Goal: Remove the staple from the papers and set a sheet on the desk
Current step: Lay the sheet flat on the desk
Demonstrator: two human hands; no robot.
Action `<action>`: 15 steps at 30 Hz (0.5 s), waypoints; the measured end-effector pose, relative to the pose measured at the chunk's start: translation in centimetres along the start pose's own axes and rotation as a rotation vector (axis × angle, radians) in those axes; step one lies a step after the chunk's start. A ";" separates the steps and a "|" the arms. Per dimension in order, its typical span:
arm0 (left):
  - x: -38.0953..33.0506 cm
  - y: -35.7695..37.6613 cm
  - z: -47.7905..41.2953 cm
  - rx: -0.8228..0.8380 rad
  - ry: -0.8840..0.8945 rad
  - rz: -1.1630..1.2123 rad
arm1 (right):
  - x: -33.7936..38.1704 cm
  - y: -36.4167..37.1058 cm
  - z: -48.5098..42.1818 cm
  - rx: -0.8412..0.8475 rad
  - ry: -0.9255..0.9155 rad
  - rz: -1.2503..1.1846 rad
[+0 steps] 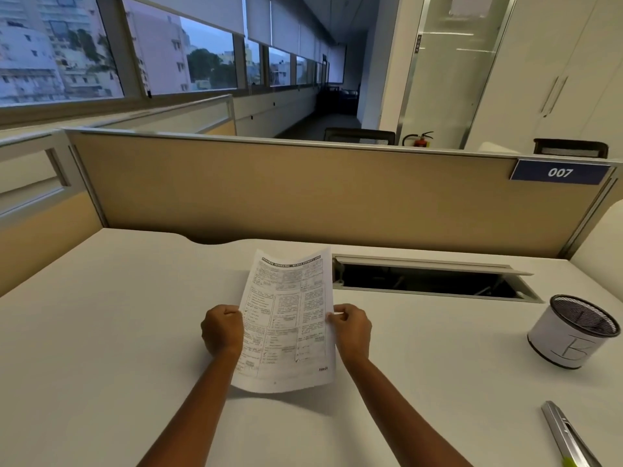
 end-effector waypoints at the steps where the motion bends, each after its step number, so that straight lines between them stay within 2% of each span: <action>1: -0.1 0.2 -0.4 -0.009 0.007 -0.003 | 0.2 0.1 -0.5 -0.004 0.015 -0.003; 15: -1.2 2.6 -6.7 -0.028 0.105 -0.101 | -0.1 1.9 -6.7 0.004 0.092 0.057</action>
Point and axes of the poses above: each hand's wrist, its own z-axis away from the middle knuckle, its own y-axis out of the palm, x = y × z, the point moved 1 cm from there along -z, towards the middle knuckle, and after that the axes turned 14 degrees about x, right-handed, at the moved point
